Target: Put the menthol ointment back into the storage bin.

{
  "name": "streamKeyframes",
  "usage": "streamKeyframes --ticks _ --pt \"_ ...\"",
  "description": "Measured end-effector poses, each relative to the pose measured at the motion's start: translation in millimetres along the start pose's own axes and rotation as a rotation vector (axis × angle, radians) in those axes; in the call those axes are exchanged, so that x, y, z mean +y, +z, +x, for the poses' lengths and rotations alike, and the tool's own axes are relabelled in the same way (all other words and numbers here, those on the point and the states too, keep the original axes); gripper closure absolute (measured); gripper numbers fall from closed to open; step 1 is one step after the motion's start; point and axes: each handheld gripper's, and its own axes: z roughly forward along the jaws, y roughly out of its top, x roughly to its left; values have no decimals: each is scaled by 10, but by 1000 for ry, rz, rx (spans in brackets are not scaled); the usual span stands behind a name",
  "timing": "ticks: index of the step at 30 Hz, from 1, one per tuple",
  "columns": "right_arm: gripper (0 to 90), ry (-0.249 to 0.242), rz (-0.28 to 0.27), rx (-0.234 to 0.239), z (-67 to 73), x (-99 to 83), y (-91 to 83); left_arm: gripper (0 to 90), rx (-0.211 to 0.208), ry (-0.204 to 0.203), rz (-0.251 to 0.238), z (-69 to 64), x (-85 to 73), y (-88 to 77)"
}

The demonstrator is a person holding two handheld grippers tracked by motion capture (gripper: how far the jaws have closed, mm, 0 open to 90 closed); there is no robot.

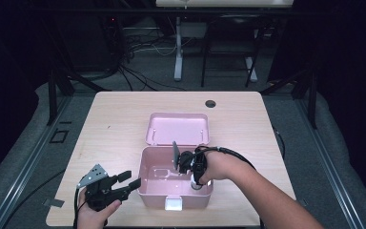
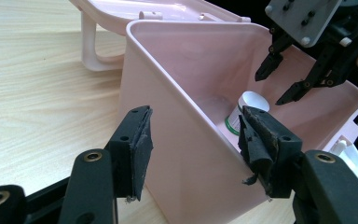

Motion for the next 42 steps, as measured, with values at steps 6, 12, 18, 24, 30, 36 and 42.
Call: streamKeyframes --ticks 6,12,18,24,30,36,42 --pt "500 3 -35 -6 20 -28 -86 444 2 1 1 -5 2 -5" --pt "495 9 -80 -10 35 -97 -191 445 4 4 2 -4 5 -15" --pt "494 23 -101 -11 33 -162 -223 444 4 2 0 -1 6 -15" --pt "494 29 -116 -7 40 -193 -231 444 3 0 3 3 8 -19" --pt "494 35 -120 -11 37 -216 -241 444 7 -2 -7 11 9 -28" --pt "492 46 -144 -13 31 -251 -259 444 7 -3 -7 17 11 -33" --pt "488 64 -189 -5 56 -313 -266 444 6 0 -10 23 14 -36"
